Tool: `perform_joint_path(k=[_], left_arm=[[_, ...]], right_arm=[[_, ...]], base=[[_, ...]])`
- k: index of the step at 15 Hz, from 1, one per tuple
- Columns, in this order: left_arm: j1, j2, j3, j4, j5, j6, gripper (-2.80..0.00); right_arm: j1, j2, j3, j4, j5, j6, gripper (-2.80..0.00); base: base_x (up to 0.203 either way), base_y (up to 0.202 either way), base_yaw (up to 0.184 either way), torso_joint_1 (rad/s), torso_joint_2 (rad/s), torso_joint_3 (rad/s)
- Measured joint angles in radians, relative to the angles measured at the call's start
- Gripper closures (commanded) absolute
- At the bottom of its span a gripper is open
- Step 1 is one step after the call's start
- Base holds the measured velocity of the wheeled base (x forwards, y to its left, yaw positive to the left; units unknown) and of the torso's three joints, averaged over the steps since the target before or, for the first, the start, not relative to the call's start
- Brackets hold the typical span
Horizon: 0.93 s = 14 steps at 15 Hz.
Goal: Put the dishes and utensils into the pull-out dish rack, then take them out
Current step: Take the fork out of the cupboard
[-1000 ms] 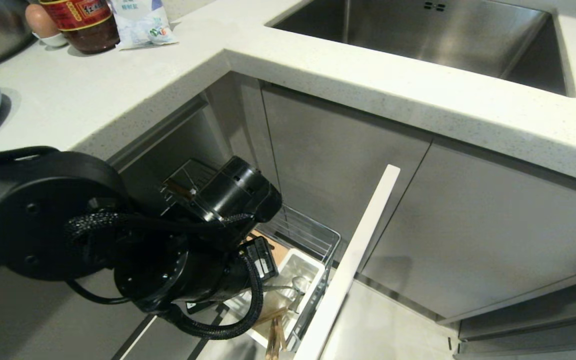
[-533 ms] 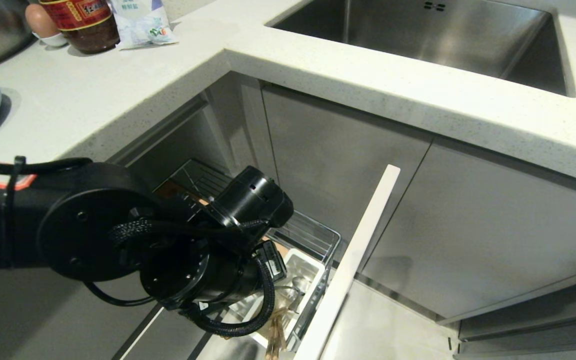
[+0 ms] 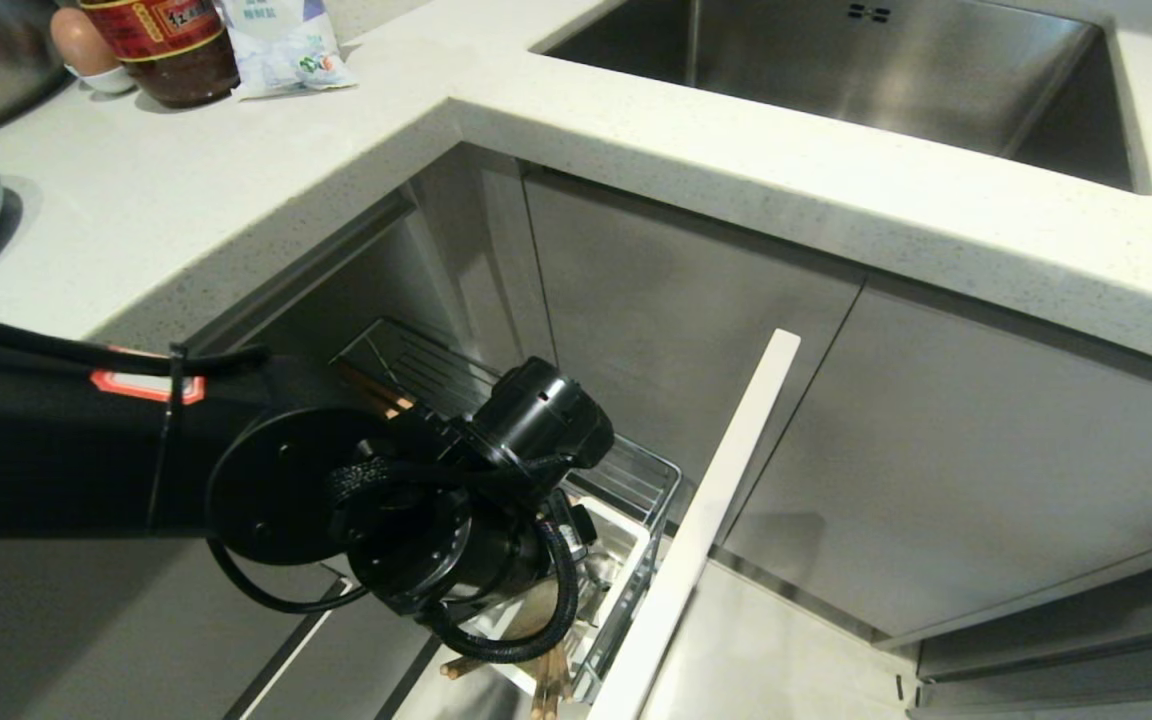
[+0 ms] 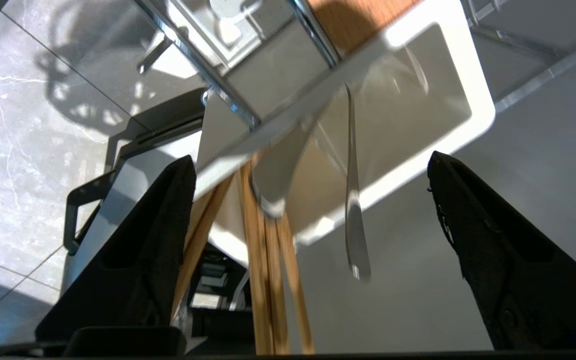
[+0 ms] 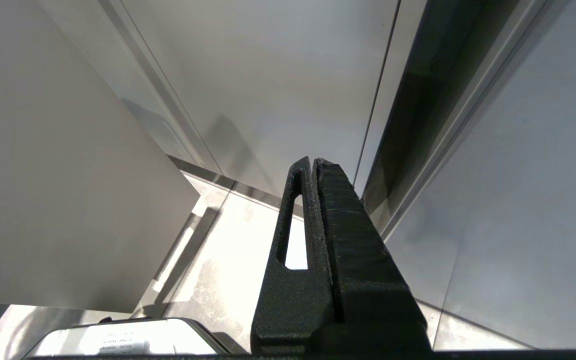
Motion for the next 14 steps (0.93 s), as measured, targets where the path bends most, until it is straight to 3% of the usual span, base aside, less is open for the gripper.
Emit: perform_joint_path(k=[12,13,14], left_arm=[[0.015,0.049,-0.001,-0.025,0.001,0.003,-2.80],[0.014,0.049,-0.001,-0.025,0.002,0.004,0.00],[0.013,0.050,-0.001,-0.025,0.002,0.003,0.00]], right_arm=[[0.000,0.000,0.000,0.000,0.000,0.000,0.00],[0.001,0.000,0.000,0.000,0.000,0.000,0.00],[0.001,0.000,0.000,0.000,0.000,0.000,0.00]], base=[[0.000,0.000,0.000,0.000,0.00,0.000],[0.000,0.000,0.000,0.000,0.00,0.000],[0.000,0.000,0.000,0.000,0.00,0.000]])
